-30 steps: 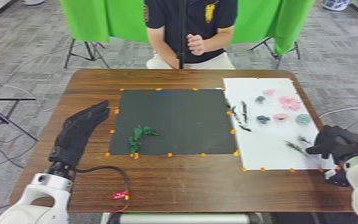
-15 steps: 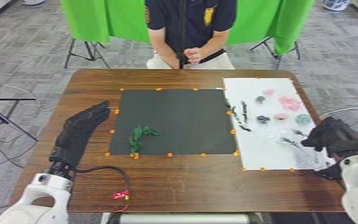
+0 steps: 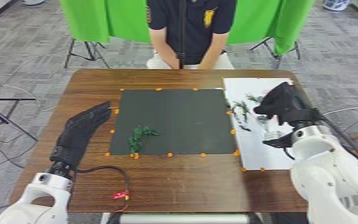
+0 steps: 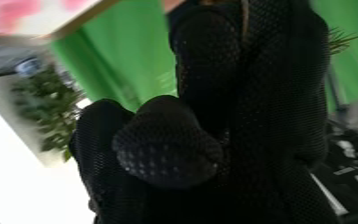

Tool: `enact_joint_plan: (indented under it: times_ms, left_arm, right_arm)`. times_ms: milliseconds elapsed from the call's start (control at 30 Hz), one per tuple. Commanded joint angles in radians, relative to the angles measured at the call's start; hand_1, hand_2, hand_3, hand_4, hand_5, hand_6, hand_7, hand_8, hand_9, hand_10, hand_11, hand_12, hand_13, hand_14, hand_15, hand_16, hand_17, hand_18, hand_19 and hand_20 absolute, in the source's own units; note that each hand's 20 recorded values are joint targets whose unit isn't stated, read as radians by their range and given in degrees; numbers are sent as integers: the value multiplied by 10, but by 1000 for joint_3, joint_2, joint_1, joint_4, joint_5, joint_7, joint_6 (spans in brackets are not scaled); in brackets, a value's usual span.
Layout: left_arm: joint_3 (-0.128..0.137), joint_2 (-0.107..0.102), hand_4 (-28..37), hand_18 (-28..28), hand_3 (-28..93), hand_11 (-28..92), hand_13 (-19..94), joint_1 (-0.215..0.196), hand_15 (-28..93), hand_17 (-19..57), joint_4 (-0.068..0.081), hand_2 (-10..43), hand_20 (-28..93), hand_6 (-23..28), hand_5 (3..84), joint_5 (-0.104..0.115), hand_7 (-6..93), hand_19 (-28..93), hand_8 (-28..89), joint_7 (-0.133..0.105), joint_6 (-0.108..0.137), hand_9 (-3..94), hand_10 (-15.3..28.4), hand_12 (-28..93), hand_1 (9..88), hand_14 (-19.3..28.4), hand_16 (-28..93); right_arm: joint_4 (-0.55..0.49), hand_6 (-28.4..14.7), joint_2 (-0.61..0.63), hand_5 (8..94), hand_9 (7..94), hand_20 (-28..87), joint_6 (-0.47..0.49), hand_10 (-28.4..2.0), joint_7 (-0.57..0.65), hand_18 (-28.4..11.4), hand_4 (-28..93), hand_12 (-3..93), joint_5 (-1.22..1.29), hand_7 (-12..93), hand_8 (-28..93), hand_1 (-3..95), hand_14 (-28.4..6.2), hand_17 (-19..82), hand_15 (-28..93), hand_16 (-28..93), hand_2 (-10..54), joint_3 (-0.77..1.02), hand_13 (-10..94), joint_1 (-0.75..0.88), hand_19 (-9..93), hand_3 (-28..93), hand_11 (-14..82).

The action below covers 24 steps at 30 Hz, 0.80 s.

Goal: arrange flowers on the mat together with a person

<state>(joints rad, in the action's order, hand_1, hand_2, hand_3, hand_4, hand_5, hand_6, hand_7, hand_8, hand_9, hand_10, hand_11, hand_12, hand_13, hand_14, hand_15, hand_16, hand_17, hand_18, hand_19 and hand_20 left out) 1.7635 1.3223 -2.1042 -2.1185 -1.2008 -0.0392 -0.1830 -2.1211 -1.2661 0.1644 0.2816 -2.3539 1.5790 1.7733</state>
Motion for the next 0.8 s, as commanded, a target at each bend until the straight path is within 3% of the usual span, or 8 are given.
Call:
enact_joint_plan:
  times_ms: [33,567,800]
  left_arm:
    - [-2,5,-185,143,602,83,253,5,53,-27,12,2,140,41,426,0,49,48,-39,25,-32,379,134,146,243,164,71]
    - [-7,-2,-166,145,588,82,246,-6,51,-28,5,7,141,41,406,-1,44,48,-39,28,-30,363,121,138,245,158,69]
    - [-10,-6,-158,144,585,81,244,3,51,-27,9,7,142,39,394,0,44,47,-40,34,-47,358,117,134,246,154,69]
  right_arm:
    - [62,6,-175,890,937,597,26,-96,-44,-125,438,195,-106,200,107,871,-20,697,614,261,-95,-154,937,-66,932,-283,378]
    - [253,4,-386,891,937,599,-1,-97,-98,-127,450,195,-295,199,111,872,-20,700,618,256,-95,-285,937,-104,932,-283,384]
    - [300,2,-415,891,937,600,6,-98,-89,-128,452,194,-319,198,113,873,-20,701,622,252,-95,-317,937,-126,932,-283,387]
